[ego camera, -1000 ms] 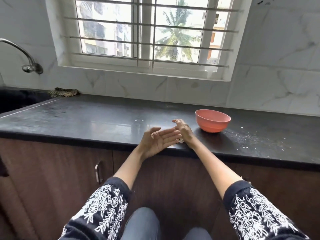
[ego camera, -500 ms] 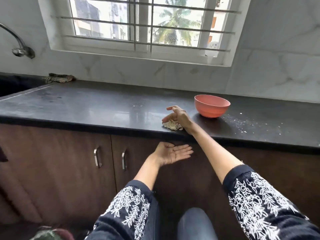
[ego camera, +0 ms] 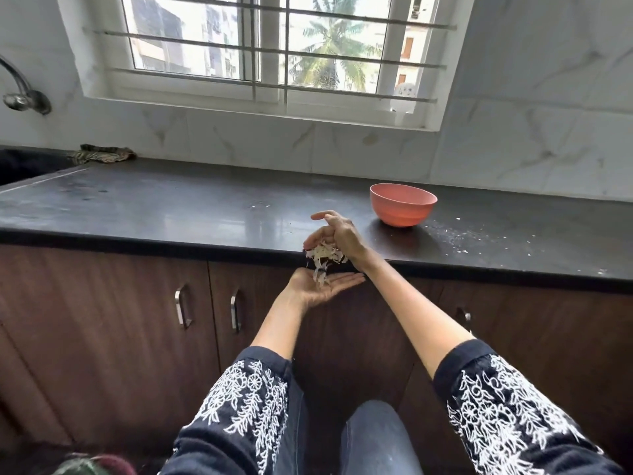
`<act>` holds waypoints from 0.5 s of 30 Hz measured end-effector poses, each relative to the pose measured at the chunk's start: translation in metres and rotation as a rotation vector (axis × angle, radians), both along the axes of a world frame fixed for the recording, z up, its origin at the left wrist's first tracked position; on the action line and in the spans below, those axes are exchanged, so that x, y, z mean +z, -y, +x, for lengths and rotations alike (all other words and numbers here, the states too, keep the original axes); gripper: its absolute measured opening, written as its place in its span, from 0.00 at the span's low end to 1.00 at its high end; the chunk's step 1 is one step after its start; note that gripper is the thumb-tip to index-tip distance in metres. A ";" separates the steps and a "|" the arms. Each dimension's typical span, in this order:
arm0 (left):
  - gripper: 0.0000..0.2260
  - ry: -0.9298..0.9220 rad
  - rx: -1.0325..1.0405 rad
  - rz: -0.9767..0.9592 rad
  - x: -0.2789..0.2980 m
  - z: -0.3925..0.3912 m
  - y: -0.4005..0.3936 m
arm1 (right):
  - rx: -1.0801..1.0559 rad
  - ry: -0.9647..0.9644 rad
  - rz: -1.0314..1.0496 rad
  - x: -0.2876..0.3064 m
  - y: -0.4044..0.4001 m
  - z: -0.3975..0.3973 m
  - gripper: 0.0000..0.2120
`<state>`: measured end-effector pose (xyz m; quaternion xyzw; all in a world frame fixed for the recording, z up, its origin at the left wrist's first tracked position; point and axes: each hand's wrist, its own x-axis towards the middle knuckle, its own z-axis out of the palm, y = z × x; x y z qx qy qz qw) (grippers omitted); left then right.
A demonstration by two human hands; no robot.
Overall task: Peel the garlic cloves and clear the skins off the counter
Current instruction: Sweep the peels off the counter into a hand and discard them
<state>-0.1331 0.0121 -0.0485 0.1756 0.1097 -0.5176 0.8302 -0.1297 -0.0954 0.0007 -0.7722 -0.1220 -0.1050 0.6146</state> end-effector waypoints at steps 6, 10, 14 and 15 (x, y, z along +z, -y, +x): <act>0.29 0.077 0.038 0.001 -0.002 0.001 0.002 | 0.016 0.026 0.016 -0.001 -0.003 -0.010 0.14; 0.27 0.090 0.060 -0.028 0.003 -0.002 0.004 | 0.022 0.000 0.064 0.000 -0.005 -0.015 0.15; 0.27 0.076 0.016 -0.017 0.002 -0.001 0.003 | 0.027 -0.032 0.142 0.005 -0.007 -0.018 0.16; 0.28 0.056 0.006 -0.013 0.002 0.000 0.003 | 0.031 -0.028 0.165 0.007 -0.007 -0.017 0.16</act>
